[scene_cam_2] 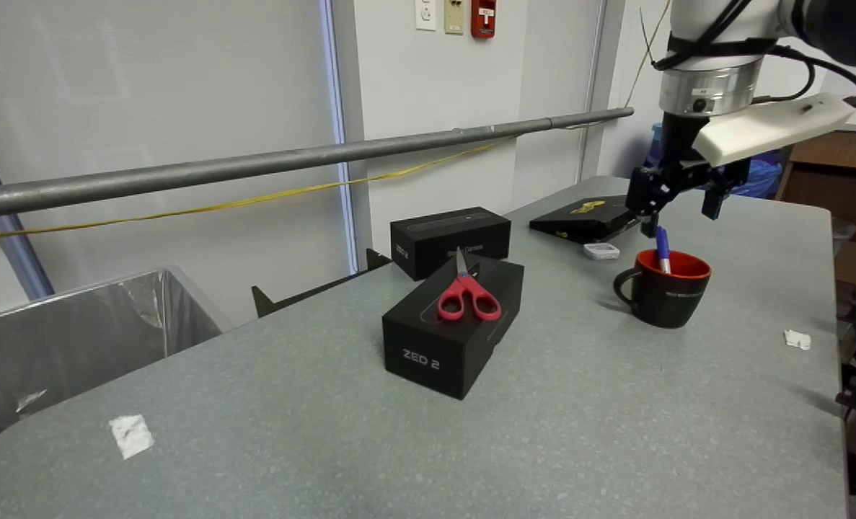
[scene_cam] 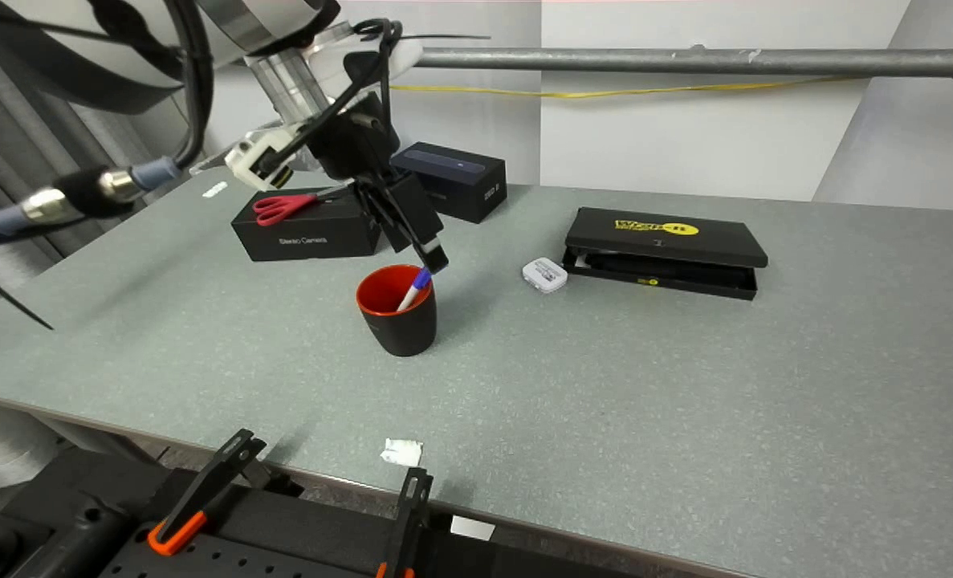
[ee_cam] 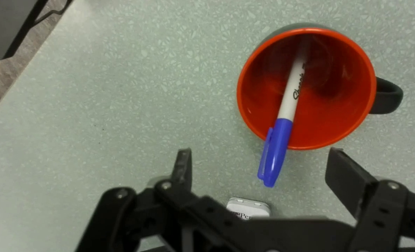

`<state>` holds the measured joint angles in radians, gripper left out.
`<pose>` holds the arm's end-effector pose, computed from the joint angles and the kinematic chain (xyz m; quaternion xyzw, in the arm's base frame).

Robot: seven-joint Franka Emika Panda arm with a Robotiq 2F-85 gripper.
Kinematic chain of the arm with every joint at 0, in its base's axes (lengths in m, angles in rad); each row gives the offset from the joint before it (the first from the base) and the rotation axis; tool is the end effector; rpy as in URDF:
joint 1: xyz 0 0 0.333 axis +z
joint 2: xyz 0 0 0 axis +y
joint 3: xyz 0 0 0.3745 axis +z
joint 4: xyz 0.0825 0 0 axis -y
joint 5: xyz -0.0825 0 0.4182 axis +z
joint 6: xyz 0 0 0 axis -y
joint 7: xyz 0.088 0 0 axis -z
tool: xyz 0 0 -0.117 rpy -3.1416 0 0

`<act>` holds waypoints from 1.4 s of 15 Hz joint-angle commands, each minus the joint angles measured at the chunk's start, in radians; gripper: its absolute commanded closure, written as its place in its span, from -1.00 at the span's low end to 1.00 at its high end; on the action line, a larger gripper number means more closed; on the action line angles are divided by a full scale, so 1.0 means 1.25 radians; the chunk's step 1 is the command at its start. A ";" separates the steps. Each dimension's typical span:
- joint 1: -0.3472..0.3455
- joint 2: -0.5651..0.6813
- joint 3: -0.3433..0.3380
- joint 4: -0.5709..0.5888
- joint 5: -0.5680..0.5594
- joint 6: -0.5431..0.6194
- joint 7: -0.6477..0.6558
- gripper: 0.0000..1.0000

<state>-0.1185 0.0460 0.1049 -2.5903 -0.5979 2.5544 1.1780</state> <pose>0.4512 -0.0010 0.2529 0.9319 -0.3277 0.0508 0.1470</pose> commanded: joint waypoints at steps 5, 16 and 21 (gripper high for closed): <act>0.099 0.129 -0.098 0.078 -0.063 0.056 0.124 -0.50; 0.127 0.106 -0.160 0.059 -0.034 0.100 0.106 1.00; 0.114 0.053 -0.154 0.029 -0.003 0.104 0.070 0.96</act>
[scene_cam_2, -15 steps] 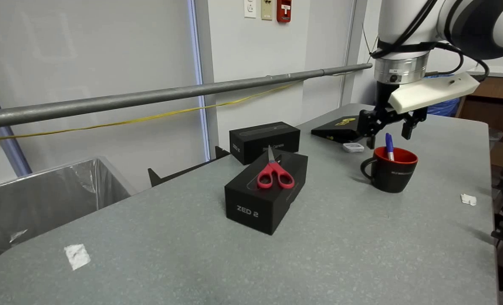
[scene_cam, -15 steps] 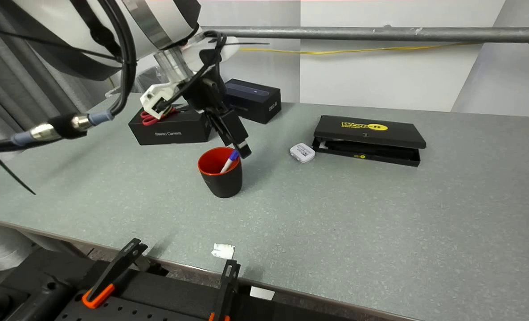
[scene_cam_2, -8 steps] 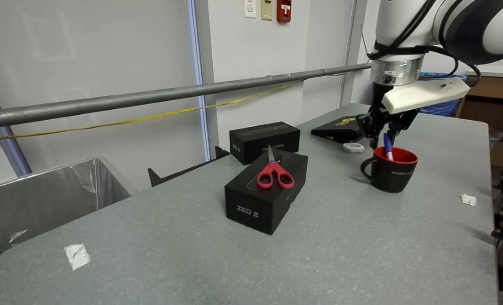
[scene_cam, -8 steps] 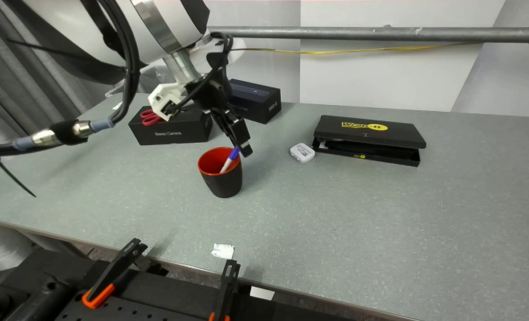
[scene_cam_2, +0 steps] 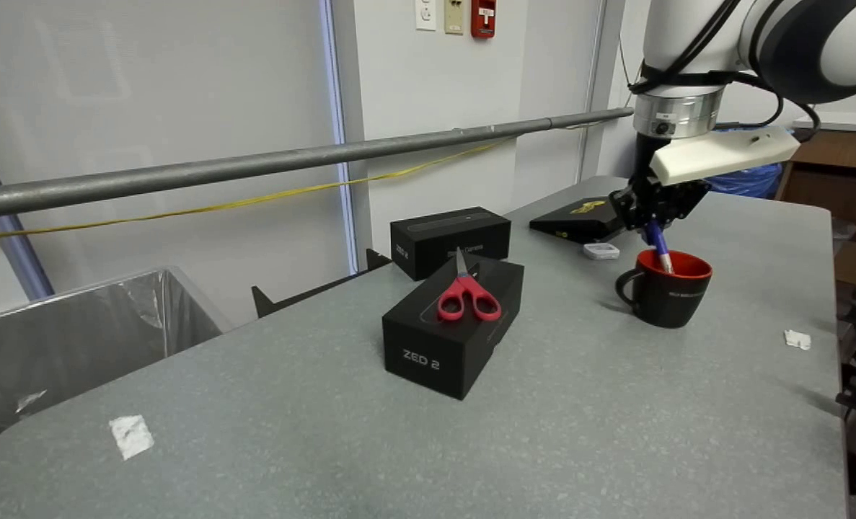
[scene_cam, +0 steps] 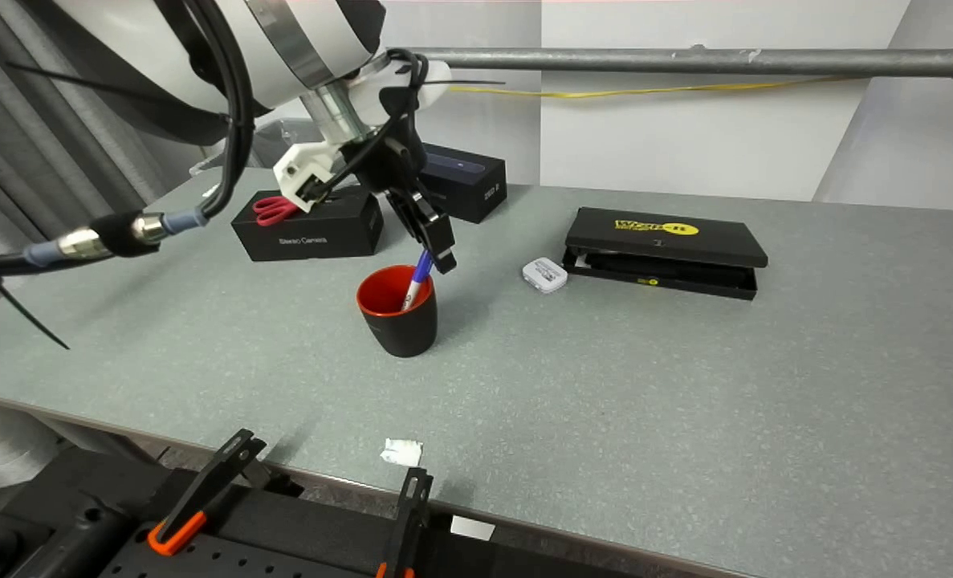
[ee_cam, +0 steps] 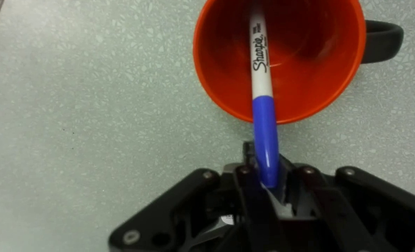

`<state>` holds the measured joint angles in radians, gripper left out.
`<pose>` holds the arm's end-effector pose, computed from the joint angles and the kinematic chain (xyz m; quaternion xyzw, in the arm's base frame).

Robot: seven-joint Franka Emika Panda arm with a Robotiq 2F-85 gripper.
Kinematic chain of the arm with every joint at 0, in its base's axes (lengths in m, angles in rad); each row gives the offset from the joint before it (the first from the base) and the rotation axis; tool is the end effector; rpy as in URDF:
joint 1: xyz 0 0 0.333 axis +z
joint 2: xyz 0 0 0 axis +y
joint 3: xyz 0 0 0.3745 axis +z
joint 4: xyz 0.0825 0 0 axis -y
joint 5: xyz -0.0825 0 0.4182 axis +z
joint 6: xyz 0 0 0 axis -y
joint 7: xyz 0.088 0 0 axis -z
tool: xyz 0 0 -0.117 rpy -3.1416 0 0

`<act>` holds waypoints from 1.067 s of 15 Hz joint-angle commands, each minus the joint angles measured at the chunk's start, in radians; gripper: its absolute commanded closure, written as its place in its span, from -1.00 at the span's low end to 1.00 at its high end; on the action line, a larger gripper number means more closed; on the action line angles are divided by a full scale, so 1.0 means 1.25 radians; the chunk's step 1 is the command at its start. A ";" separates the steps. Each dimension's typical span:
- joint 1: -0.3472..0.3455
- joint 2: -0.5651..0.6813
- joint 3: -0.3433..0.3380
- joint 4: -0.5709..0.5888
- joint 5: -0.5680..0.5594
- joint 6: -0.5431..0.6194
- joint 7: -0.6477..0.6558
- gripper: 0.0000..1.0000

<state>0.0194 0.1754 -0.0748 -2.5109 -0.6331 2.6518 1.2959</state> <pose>0.4845 -0.0143 0.2262 0.9142 -0.3770 0.0714 0.1308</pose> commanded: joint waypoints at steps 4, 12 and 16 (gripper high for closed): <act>-0.020 -0.169 -0.007 -0.084 0.086 0.029 -0.100 0.96; -0.131 -0.218 -0.010 0.007 0.088 -0.174 -0.184 0.96; -0.140 -0.066 -0.021 0.097 0.112 -0.218 -0.220 0.96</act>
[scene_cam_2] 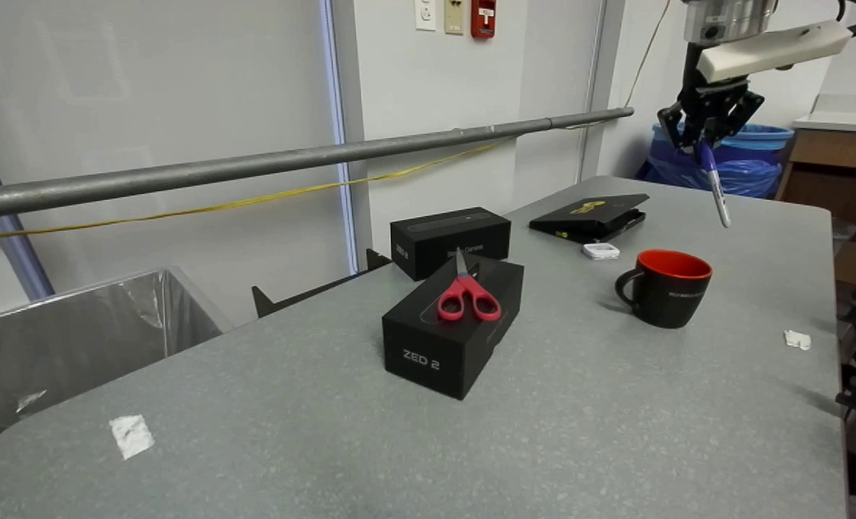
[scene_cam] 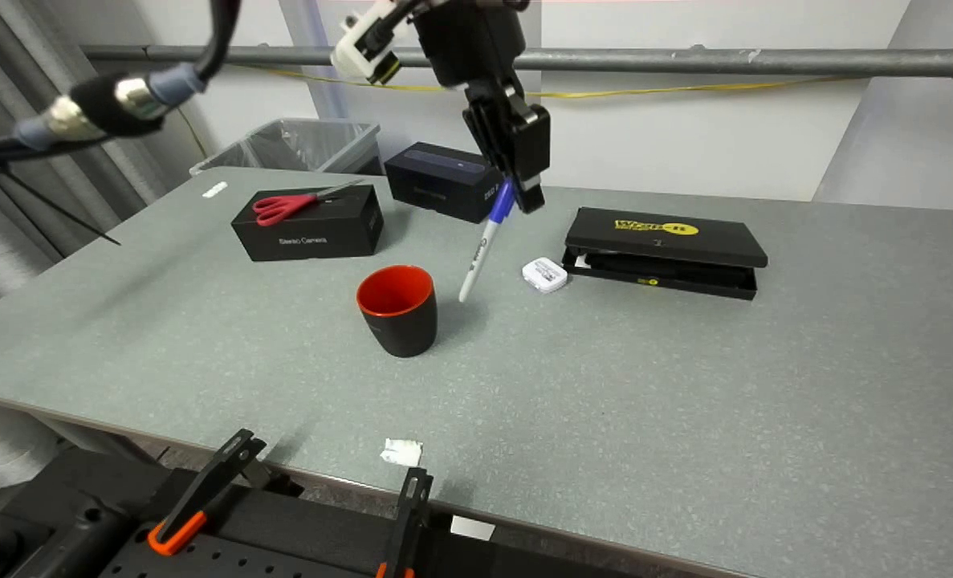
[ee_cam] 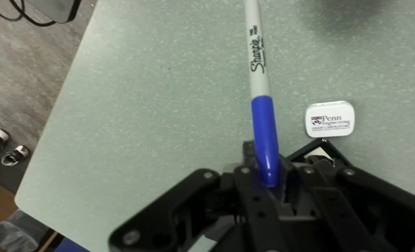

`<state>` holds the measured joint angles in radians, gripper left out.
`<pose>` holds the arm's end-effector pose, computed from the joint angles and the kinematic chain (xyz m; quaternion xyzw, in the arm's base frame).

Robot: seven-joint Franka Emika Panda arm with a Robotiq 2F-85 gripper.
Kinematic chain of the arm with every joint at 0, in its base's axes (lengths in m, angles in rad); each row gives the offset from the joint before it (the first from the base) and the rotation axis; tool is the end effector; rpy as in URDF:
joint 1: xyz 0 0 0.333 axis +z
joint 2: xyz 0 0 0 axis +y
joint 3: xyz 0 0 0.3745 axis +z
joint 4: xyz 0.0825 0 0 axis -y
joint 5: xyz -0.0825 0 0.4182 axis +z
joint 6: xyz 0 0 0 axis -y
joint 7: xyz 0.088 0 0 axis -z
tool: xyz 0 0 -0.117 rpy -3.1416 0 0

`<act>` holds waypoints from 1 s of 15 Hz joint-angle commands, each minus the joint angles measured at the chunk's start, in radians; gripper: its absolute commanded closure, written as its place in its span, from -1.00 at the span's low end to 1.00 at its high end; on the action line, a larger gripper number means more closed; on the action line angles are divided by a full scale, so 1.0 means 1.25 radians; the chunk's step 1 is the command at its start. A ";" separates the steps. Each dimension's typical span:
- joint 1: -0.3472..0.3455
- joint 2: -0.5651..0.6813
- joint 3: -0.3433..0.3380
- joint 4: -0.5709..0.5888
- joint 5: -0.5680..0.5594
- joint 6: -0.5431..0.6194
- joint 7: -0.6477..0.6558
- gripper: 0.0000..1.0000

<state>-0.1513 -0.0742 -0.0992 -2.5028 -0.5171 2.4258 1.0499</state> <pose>0.4630 -0.1236 0.3336 0.8870 -0.4317 0.0631 0.1513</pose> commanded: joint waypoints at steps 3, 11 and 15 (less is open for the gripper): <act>0.020 0.260 -0.014 0.159 0.027 -0.052 -0.008 0.96; 0.089 0.468 -0.066 0.312 0.058 -0.094 -0.006 0.96; 0.108 0.509 -0.086 0.359 0.067 -0.117 -0.008 0.35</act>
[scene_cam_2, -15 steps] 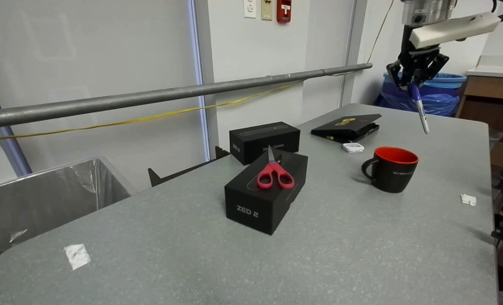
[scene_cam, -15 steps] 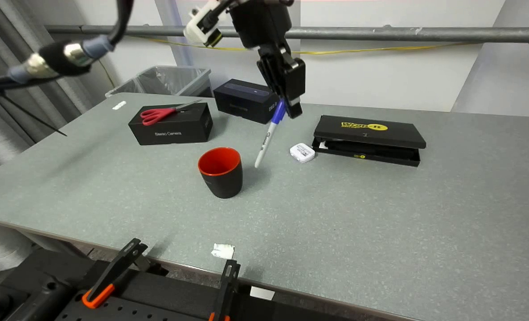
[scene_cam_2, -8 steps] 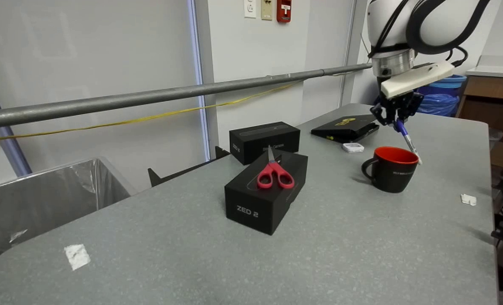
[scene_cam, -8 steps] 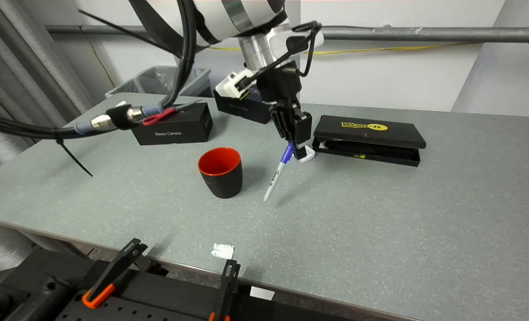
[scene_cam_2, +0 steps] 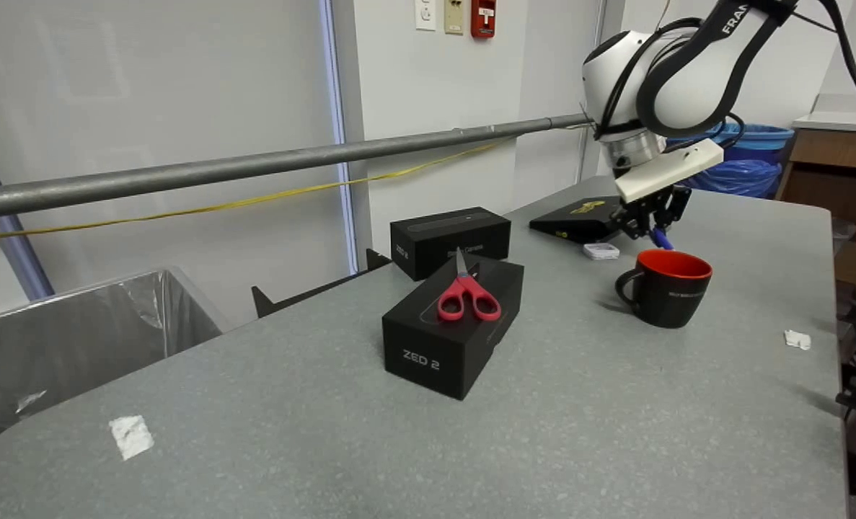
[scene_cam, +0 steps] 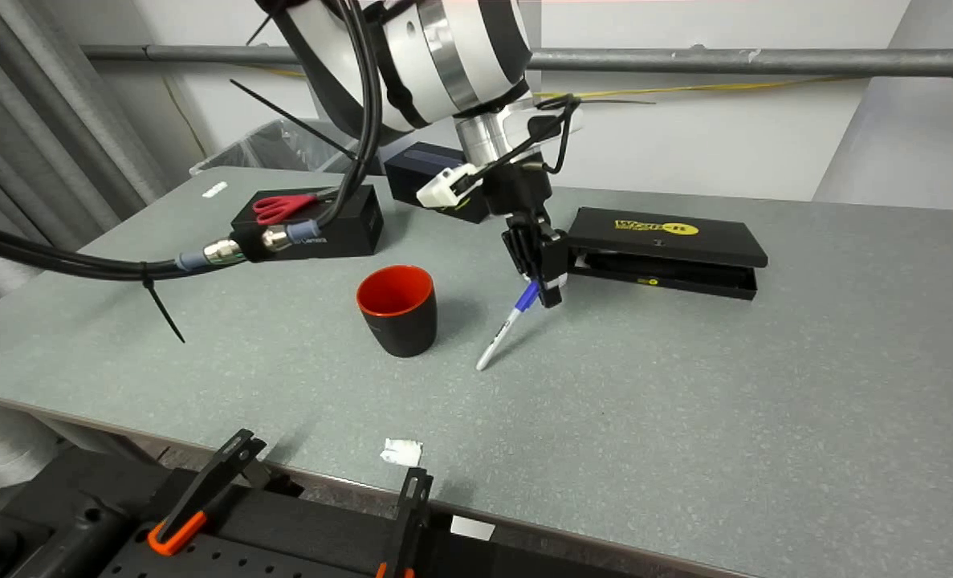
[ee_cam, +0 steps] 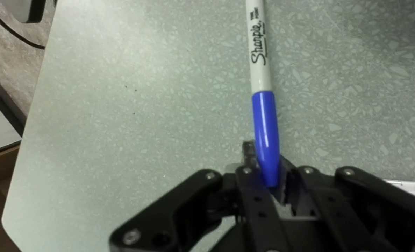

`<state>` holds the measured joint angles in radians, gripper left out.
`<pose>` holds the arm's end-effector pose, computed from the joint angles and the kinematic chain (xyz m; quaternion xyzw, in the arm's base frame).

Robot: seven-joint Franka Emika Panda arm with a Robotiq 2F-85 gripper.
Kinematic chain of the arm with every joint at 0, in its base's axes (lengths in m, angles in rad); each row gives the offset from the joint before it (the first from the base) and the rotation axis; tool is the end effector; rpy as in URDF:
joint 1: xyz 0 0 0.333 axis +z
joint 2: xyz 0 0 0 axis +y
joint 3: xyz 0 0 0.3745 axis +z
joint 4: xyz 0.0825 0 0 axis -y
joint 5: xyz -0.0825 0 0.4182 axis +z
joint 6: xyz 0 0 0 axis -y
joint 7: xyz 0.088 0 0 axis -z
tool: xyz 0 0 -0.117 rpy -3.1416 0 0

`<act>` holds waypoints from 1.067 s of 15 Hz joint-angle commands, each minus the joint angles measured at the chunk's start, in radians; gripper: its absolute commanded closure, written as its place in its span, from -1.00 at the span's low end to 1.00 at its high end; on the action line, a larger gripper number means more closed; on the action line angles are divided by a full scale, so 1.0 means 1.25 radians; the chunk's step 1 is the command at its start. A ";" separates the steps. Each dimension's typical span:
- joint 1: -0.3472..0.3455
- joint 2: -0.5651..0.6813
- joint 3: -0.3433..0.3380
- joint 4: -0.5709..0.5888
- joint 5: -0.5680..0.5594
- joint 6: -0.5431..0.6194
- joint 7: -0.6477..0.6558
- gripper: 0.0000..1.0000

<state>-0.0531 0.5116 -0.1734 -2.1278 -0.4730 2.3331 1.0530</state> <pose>0.5636 -0.1430 0.1607 0.8771 -0.4166 -0.0637 0.2305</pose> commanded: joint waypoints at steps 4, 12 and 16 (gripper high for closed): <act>0.033 0.051 -0.039 0.079 0.033 -0.047 -0.015 -0.05; 0.028 0.048 -0.049 0.090 0.034 -0.040 -0.020 -1.00; 0.024 0.047 -0.051 0.094 0.038 -0.038 -0.024 -1.00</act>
<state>-0.0377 0.5569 -0.2206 -2.0429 -0.4696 2.3149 1.0513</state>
